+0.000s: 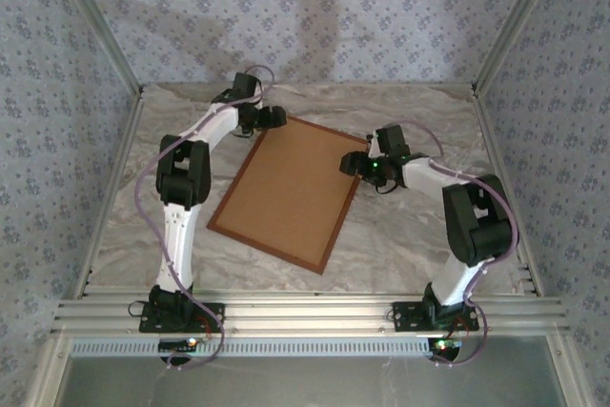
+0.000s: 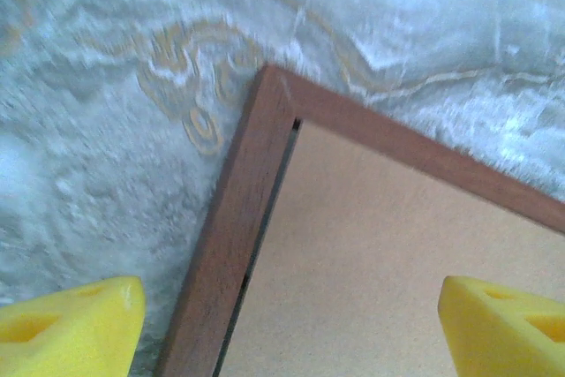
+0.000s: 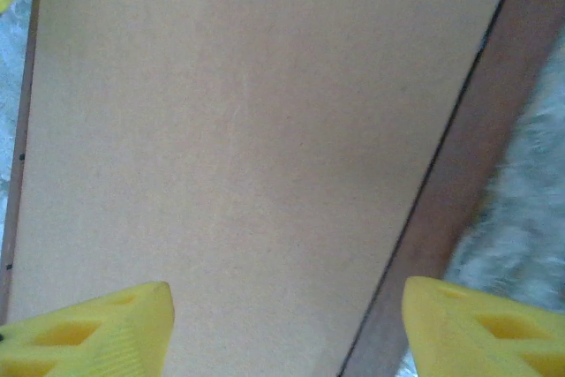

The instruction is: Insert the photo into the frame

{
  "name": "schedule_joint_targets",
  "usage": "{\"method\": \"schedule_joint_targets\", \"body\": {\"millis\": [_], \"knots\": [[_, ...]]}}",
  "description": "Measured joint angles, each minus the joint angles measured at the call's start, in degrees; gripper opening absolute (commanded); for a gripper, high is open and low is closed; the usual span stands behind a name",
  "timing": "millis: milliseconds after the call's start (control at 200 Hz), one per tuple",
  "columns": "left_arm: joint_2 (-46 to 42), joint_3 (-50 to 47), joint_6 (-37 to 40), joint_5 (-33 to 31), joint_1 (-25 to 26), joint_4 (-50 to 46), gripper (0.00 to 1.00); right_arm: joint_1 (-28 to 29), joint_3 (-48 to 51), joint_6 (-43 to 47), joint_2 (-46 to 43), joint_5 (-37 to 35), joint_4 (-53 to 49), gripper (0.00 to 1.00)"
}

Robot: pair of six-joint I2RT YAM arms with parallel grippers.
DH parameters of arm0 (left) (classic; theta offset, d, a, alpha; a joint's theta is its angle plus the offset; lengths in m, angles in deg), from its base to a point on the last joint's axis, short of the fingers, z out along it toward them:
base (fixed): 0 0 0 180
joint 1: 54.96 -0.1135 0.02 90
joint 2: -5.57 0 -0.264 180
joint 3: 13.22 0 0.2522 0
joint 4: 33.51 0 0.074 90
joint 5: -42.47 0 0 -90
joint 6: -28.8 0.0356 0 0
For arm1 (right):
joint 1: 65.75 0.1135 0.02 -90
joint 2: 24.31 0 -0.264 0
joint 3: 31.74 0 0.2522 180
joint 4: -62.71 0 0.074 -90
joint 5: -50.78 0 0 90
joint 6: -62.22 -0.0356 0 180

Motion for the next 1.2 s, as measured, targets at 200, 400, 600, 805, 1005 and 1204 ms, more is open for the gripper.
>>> {"method": "schedule_joint_targets", "body": {"millis": [200, 400, 600, 805, 1005, 1204], "knots": [[-4.0, -2.4, 1.8, -5.4, -0.3, 0.4, 0.89, -2.2, -2.4, 6.4, -2.5, -7.9, -3.3, 0.81], [-16.9, -19.3, 1.0, -7.8, -0.4, 3.3, 0.88, -2.8, -9.1, 12.4, 2.1, -8.5, -2.6, 0.84], [-30.8, -37.7, -2.7, -8.9, -0.4, 8.2, 0.86, -1.9, -21.0, 22.2, 12.2, -5.0, -3.0, 0.87], [-42.2, -53.5, -5.9, -11.3, -0.4, 6.8, 0.85, -1.0, -35.2, 29.9, 23.1, -1.9, -8.9, 0.87], [-50.9, -62.9, -8.3, -12.3, -0.2, 2.1, 0.85, -0.7, -44.4, 33.5, 30.5, 0.5, -15.6, 0.87], [-53.9, -66.2, -9.5, -12.3, 0.5, -0.6, 0.85, -0.5, -49.1, 35.2, 34.5, 2.0, -20.4, 0.87]]}}
